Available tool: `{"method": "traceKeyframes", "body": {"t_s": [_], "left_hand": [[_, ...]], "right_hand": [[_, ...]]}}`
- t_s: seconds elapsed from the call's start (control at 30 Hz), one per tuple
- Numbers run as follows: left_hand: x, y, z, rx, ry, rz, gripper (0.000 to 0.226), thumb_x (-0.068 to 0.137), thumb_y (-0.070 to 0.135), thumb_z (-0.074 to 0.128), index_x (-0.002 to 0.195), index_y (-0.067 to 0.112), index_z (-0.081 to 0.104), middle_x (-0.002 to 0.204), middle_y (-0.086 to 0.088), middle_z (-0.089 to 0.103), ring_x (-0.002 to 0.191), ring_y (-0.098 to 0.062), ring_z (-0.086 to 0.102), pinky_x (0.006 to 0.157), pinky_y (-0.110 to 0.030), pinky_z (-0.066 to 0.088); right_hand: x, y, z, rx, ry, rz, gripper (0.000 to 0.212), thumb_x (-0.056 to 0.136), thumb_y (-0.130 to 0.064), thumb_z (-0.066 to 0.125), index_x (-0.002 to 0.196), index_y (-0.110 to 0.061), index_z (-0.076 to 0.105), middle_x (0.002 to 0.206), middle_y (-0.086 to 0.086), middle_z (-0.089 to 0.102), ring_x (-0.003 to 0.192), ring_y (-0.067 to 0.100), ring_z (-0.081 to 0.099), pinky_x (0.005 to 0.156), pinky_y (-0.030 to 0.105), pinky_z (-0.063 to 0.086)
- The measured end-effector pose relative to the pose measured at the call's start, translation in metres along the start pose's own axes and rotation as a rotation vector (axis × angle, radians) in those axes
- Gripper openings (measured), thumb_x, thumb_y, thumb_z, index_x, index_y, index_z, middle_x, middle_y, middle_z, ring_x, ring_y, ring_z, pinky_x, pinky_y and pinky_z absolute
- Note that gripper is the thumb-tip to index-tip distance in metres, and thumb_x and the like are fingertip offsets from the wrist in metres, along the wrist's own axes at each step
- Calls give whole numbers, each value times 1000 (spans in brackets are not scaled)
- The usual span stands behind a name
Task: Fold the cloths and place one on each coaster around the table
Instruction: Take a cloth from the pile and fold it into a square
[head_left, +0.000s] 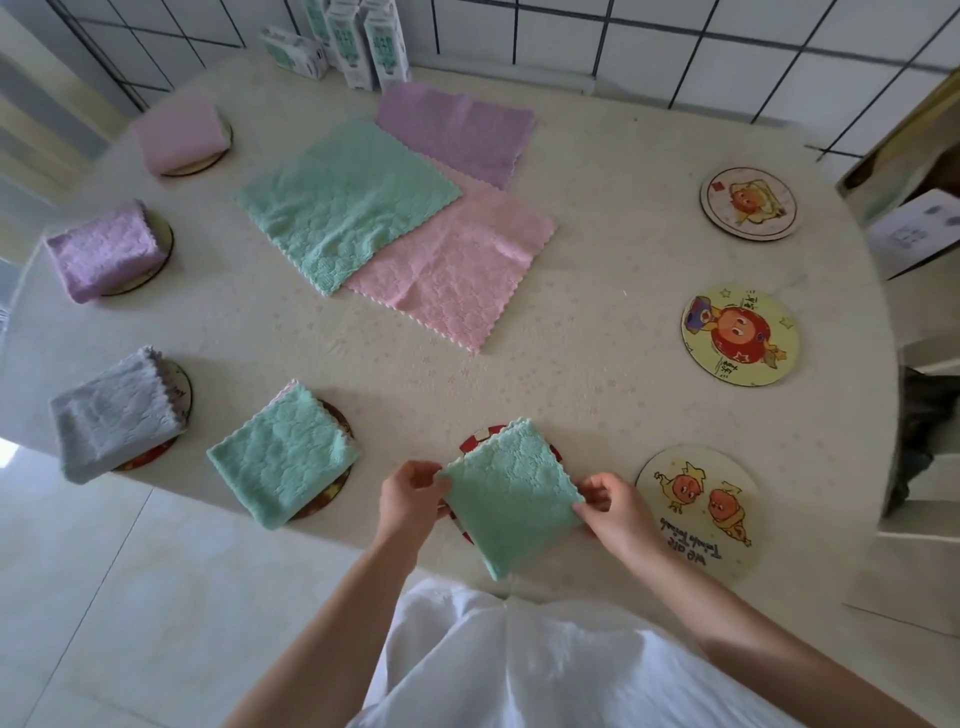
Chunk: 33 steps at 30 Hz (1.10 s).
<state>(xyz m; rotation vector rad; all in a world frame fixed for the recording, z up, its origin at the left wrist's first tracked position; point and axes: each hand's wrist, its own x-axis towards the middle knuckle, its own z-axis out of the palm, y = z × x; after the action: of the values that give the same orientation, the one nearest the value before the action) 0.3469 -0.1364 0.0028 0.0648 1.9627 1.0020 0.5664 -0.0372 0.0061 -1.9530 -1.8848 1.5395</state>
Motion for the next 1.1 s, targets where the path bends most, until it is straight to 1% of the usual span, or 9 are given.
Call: {"method": "traceKeyframes", "body": {"t_s": [0.1,0.17,0.27,0.4,0.53,0.67,0.8,0.9,1.1], "left_hand": [[3,1,-2,229,43,97,7,84,9,65,89,13,64,87,-5,68,78,-23,67,73,-39,59],[4,-1,-3,360,59,171,8,82,10,66,87,15,65,85,-1,67,78,-21,65,71,-36,57],[3,-1,-3,500,65,249,11,80,5,65,88,12,65,88,-3,65,80,-18,61,65,-24,47],[2,6,-4,614,83,326,10,79,4,60,86,10,64,89,-2,58,79,-18,55,65,-25,42],[14,25,-10,680,61,413,18,82,-1,48,85,10,62,90,0,57,78,-15,55,67,-24,47],[42,60,-20,701,66,465,22,82,-1,47,91,9,64,92,1,58,79,-13,56,65,-23,46],[78,100,-27,732,97,512,21,81,3,51,95,11,65,96,-3,60,82,-23,59,70,-32,50],[108,131,-34,771,133,553,23,82,5,52,99,14,64,100,-2,59,89,-25,59,70,-33,50],[175,185,-50,857,260,682,34,80,-4,50,104,17,64,111,1,60,105,-21,50,68,-34,51]], "right_hand": [[1,1,0,-80,25,-71,18,80,-13,72,94,-15,61,85,-6,62,81,13,60,72,19,44],[2,3,-1,-131,38,-114,17,80,-16,73,93,-16,61,84,-7,62,79,10,59,68,13,41],[3,7,-4,-217,35,-154,17,79,-21,74,90,-17,61,83,-7,64,77,10,61,71,22,50],[8,1,-15,-326,39,-210,16,82,-16,69,93,-20,58,86,-10,59,79,9,58,73,25,51],[28,-22,-29,-353,42,-279,16,85,-11,63,97,-19,57,86,-11,56,78,4,56,73,23,51],[60,-64,-36,-389,36,-339,14,86,-11,61,99,-17,57,87,-7,58,78,7,57,75,27,53],[97,-113,-36,-423,35,-396,14,84,-11,62,97,-14,60,86,-3,61,79,15,60,76,33,52],[128,-153,-34,-478,34,-456,13,82,-12,61,95,-15,60,87,-1,61,82,20,61,77,37,51],[199,-239,-27,-623,15,-607,22,86,-11,56,107,-10,60,108,7,61,96,27,59,83,38,49]]}}
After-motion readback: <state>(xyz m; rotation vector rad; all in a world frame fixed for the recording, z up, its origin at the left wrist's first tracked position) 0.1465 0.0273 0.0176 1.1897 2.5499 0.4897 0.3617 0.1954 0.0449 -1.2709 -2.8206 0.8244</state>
